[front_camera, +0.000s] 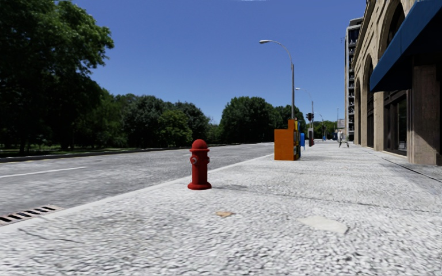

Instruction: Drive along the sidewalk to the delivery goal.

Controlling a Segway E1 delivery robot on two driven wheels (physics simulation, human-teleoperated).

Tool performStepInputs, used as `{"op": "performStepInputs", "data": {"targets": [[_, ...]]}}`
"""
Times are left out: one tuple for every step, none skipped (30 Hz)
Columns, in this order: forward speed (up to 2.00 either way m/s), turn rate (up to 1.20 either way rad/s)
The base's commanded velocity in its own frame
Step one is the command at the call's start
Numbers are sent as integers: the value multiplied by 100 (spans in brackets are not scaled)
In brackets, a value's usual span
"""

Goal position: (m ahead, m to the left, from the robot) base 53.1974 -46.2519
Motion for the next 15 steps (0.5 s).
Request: {"op": "performStepInputs", "data": {"targets": [[152,-62],[152,-62],[152,-62],[152,-62],[152,-62],[152,-62],[152,-62],[152,-62],[152,-62],[152,-62],[152,-62],[152,-62],[152,-62],[152,-62],[152,-62]]}}
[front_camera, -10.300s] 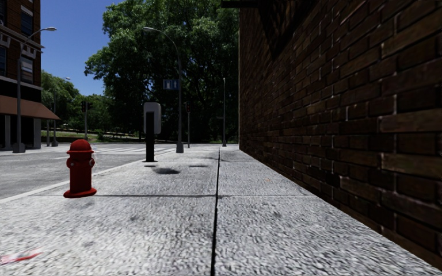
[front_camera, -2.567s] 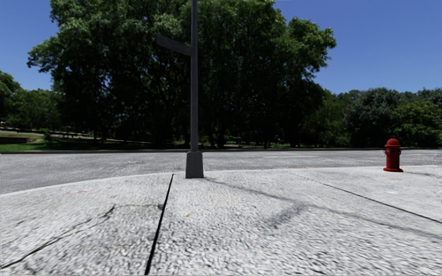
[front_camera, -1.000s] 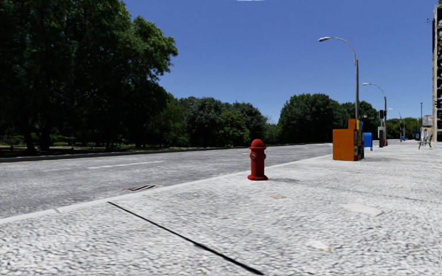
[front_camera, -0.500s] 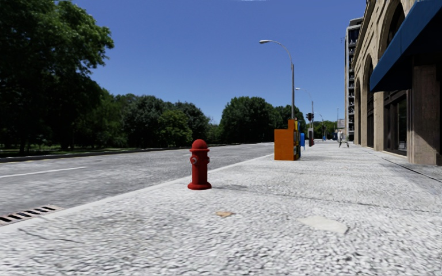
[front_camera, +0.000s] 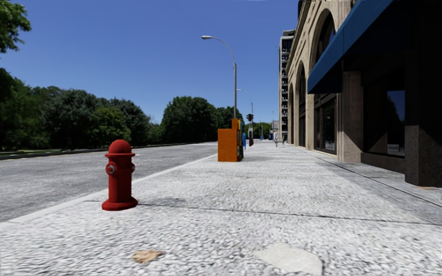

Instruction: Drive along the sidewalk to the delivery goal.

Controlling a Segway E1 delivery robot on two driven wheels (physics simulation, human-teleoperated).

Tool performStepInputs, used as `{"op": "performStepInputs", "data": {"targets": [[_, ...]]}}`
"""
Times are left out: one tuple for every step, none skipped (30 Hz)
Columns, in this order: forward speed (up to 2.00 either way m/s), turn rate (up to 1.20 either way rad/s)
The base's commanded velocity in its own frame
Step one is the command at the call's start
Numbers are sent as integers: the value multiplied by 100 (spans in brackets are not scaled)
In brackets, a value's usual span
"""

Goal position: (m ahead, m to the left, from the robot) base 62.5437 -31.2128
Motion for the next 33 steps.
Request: {"op": "performStepInputs", "data": {"targets": [[152,-62],[152,-62],[152,-62],[152,-62],[152,-62],[152,-62],[152,-62],[152,-62],[152,-62],[152,-62],[152,-62],[163,-62],[184,-62],[190,-62],[190,-62],[191,-62],[192,-61],[192,-56],[192,-56],[192,-44],[192,0],[192,0],[192,0],[192,0],[192,0],[192,0],[192,0],[192,0],[192,0],[192,0],[192,0],[192,0],[192,0]]}}
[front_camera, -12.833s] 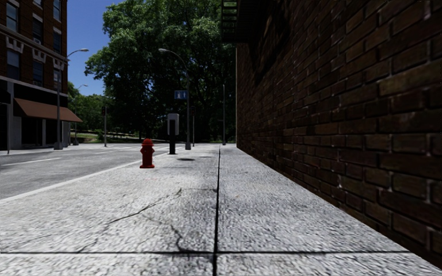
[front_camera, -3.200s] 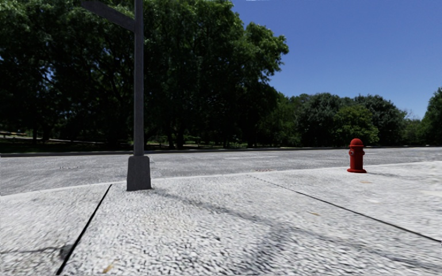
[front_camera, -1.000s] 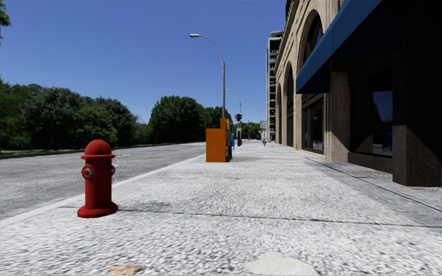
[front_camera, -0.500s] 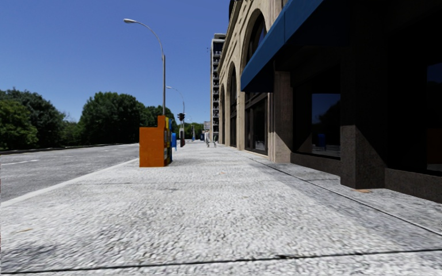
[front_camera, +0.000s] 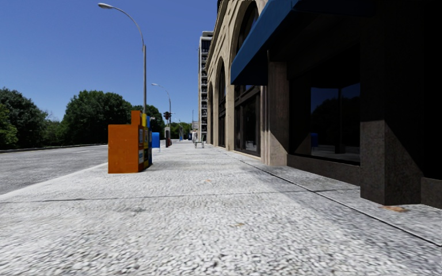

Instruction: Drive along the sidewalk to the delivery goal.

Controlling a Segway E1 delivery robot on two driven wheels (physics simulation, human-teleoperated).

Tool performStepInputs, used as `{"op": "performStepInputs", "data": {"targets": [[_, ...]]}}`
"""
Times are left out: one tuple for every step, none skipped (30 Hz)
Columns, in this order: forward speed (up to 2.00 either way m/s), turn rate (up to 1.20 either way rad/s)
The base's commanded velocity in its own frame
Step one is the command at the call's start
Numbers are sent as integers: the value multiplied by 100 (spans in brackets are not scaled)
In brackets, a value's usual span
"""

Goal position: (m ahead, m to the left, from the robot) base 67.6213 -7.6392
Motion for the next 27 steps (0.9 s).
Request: {"op": "performStepInputs", "data": {"targets": [[192,0],[192,0],[192,0],[192,0],[192,0],[192,0],[192,0],[192,0],[192,0],[192,3],[192,7],[192,12],[192,13],[192,13],[192,13],[192,13],[192,13],[192,13],[192,13],[192,13],[192,13],[192,13],[192,13],[192,13],[192,2],[192,0],[192,0]]}}
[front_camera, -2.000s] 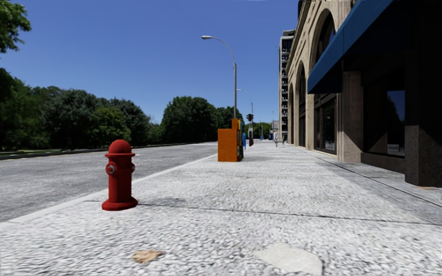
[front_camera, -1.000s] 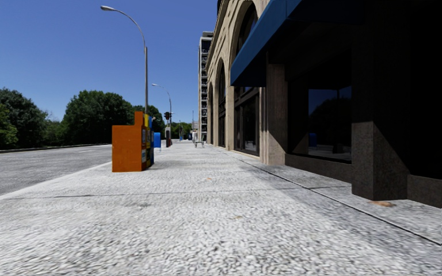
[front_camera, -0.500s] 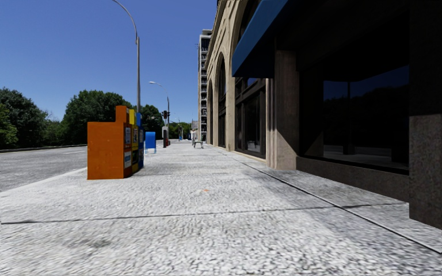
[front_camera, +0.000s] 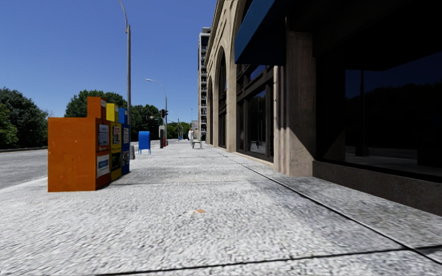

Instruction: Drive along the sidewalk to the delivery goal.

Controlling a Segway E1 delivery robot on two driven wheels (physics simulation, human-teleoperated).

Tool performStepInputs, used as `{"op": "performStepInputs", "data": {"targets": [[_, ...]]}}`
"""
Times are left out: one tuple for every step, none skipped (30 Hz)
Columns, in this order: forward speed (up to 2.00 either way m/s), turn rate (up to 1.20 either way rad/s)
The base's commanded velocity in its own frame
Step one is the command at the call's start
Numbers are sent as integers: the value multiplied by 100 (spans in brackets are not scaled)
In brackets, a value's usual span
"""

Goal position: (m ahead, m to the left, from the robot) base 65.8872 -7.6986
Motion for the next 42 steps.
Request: {"op": "performStepInputs", "data": {"targets": [[192,0],[192,0],[192,0],[192,0],[192,0],[192,0],[192,0],[192,0],[192,0],[192,0],[192,0],[192,0],[192,0],[192,0],[192,0],[192,0],[192,0],[192,0],[192,0],[192,0],[192,0],[192,0],[192,0],[192,0],[192,0],[192,0],[192,0],[192,0],[192,0],[192,0],[192,0],[192,0],[192,0],[192,0],[192,0],[192,0],[192,0],[192,0],[192,0],[192,0],[192,0],[192,0]]}}
